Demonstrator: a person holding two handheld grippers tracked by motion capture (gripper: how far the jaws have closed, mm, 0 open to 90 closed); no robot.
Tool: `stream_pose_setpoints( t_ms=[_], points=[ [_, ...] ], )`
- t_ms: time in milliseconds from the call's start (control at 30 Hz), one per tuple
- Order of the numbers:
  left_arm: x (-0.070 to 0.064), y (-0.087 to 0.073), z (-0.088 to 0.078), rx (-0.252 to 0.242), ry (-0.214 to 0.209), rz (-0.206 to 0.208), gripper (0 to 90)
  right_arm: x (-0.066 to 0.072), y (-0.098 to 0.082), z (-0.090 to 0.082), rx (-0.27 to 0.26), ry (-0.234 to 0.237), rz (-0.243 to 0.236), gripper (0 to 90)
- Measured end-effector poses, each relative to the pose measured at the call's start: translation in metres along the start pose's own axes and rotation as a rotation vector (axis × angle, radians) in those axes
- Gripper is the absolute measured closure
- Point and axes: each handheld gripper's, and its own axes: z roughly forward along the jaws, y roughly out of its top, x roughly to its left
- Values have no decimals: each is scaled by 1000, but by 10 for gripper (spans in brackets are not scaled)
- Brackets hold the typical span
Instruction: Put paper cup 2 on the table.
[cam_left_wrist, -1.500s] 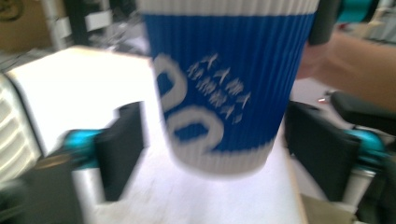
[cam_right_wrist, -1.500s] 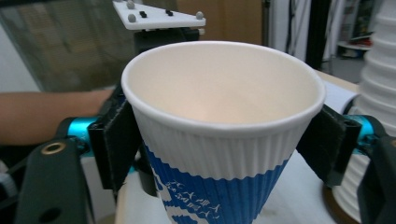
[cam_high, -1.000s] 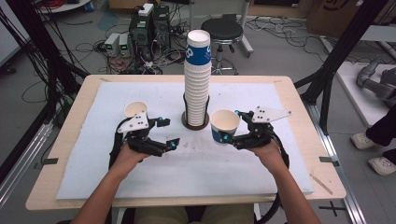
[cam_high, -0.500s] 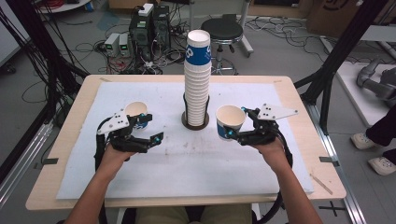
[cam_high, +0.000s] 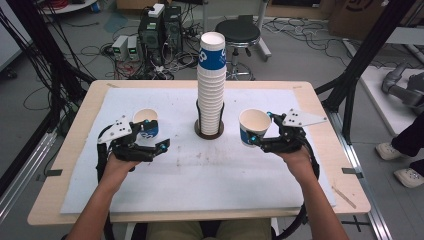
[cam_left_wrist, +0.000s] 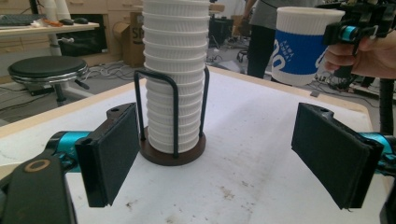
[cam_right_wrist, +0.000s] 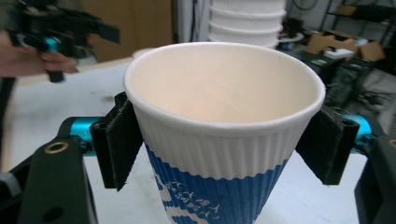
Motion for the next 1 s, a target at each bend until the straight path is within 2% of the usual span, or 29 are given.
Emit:
stream_pose_setpoints(
  t_ms=[67, 333, 533, 633, 733, 900, 1000],
  points=[
    [2, -1, -2, -1, 6, 0, 155, -5, -3, -1, 17, -34, -8, 231],
    [9, -7, -9, -2, 43, 2, 155, -35, -17, 5, 29, -160, 32, 231],
    [8, -9, -11, -2, 52, -4, 155, -55, -40, 18, 54, -251, 99, 231],
    [10, -10, -11, 2, 55, -5, 155, -60, -54, 21, 79, -280, 127, 231],
    [10, -11, -10, 5, 57, -10, 154, -64, -64, 23, 82, -297, 164, 231],
    [10, -12, -10, 8, 57, -11, 155, -68, -74, 24, 105, -333, 182, 230],
    [11, -13, -9, 12, 55, -10, 155, -68, -81, 23, 126, -333, 191, 228]
  ],
)
